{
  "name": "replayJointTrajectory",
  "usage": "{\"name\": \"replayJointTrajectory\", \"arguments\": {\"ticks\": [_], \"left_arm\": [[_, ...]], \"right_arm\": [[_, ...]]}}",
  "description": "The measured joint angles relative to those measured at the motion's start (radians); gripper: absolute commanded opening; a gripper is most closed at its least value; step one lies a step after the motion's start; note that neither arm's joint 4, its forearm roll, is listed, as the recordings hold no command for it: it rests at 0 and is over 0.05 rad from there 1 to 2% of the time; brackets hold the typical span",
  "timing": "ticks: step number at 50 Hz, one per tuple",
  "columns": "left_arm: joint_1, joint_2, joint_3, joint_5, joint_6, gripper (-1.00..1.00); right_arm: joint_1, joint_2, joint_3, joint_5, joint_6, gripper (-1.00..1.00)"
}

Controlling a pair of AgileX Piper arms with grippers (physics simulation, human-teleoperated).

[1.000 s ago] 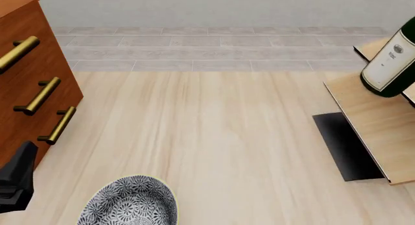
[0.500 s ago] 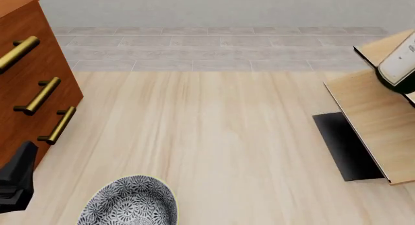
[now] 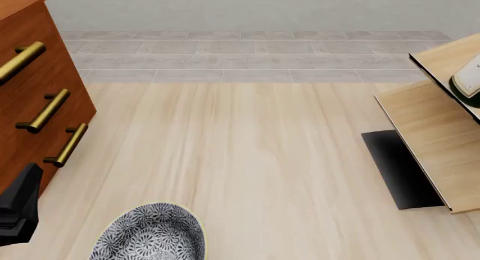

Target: Put the wine bottle on the wine rack.

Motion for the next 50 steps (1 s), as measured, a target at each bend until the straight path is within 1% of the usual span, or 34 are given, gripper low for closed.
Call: {"name": "replayJointTrajectory", "arguments": {"ticks": [18,31,50], "left_arm": [[0.003,0.000,0.000,0.001,-0.002,1.00],[0.005,0.000,0.000,0.003,-0.003,1.00],[0.010,0.000,0.000,0.007,-0.003,1.00]], "right_arm": [[-0.043,0.022,0.009,-0.012,0.010,-1.00],[-0.072,0.034,0.037,-0.033,0.023,-1.00],[-0.093,0.045,0.077,-0.062,0.048,-1.00]]}}
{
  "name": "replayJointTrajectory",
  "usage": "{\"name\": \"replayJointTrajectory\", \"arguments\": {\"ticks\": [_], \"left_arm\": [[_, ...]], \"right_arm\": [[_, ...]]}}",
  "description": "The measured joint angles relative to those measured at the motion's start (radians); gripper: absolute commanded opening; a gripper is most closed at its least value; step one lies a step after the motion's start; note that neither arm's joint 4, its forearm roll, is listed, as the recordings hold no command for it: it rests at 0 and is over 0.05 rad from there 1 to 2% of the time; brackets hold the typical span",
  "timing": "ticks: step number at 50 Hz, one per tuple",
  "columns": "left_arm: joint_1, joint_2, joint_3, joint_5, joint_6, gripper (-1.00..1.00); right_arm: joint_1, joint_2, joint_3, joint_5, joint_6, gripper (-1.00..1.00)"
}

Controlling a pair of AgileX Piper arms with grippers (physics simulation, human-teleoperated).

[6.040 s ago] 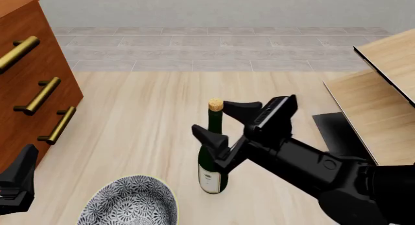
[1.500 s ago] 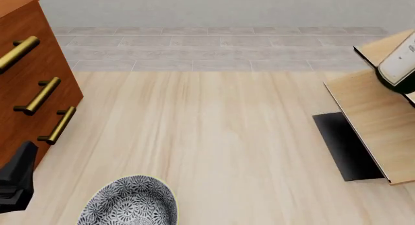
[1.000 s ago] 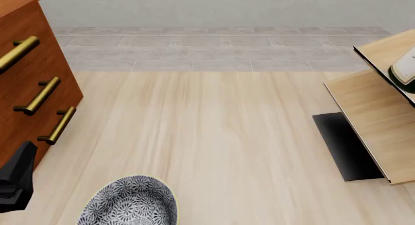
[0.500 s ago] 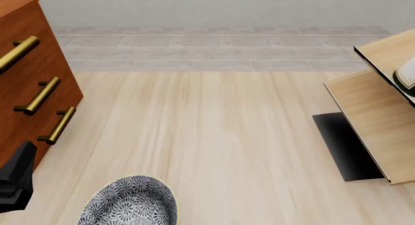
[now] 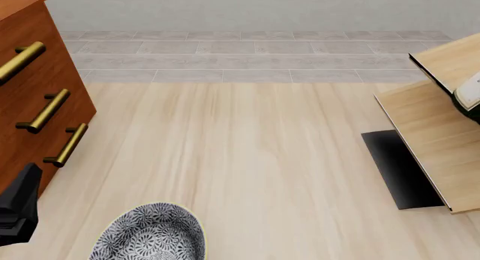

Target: Put the wine bottle on the wine rack.

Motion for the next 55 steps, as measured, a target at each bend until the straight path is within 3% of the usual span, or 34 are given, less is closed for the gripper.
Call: {"name": "replayJointTrajectory", "arguments": {"ticks": [25,55], "left_arm": [[0.004,0.000,0.000,0.004,0.001,1.00],[0.005,0.000,0.000,0.001,0.003,1.00]], "right_arm": [[-0.032,0.041,0.008,-0.050,0.003,-1.00],[-0.136,0.165,-0.023,-0.112,0.000,-1.00]]}}
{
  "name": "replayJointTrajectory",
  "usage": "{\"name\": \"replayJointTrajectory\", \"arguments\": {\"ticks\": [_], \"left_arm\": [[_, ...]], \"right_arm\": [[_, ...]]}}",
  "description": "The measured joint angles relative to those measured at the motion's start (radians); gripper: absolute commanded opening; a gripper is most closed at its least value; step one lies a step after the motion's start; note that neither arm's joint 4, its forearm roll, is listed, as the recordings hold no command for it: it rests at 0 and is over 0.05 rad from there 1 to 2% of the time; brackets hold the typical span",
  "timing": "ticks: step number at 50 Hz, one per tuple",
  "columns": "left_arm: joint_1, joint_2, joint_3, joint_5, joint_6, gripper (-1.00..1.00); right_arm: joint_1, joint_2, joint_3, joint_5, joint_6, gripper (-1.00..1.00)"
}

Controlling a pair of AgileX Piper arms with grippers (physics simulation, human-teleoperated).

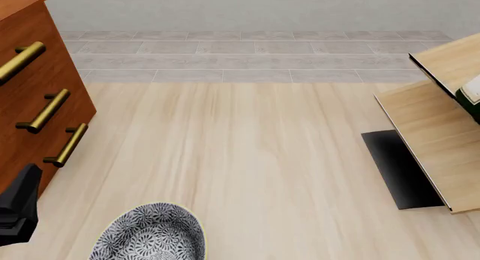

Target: Put the wine bottle on the wine rack.

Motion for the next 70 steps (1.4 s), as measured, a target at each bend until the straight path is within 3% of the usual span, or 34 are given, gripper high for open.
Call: {"name": "replayJointTrajectory", "arguments": {"ticks": [28,70], "left_arm": [[-0.008,0.000,0.000,0.004,-0.001,1.00],[-0.006,0.000,0.000,0.013,0.000,1.00]], "right_arm": [[-0.067,0.116,-0.040,-0.021,-0.026,-1.00],[-0.116,0.289,-0.179,0.037,-0.031,-1.00]]}}
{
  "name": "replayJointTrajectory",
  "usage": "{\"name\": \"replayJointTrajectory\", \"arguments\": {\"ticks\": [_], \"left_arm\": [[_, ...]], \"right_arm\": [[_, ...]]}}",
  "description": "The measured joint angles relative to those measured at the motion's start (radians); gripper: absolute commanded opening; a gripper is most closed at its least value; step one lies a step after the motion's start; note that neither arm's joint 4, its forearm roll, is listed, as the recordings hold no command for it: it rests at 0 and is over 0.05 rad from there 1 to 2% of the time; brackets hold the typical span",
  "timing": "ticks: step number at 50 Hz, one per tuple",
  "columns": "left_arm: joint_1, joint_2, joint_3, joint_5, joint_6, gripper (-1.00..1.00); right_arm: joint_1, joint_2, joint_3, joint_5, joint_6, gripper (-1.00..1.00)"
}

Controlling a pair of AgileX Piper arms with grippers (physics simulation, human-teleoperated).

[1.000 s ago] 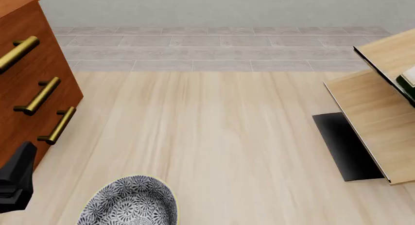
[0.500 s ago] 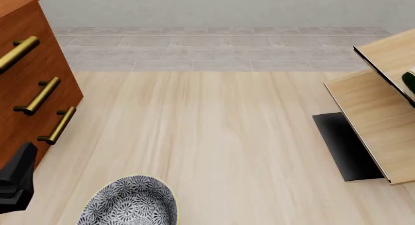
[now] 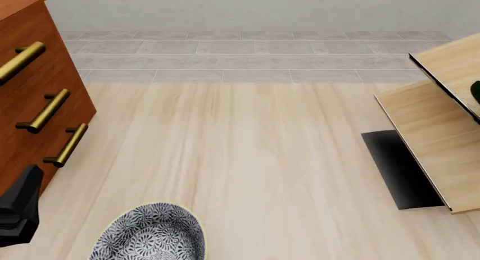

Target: Put the wine bottle on the wine rack.

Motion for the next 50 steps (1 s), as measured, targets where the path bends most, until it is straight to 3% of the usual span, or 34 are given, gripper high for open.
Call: {"name": "replayJointTrajectory", "arguments": {"ticks": [50], "left_arm": [[0.003,0.000,0.000,0.005,-0.001,1.00]], "right_arm": [[-0.018,0.024,0.090,-0.098,0.055,-1.00]]}}
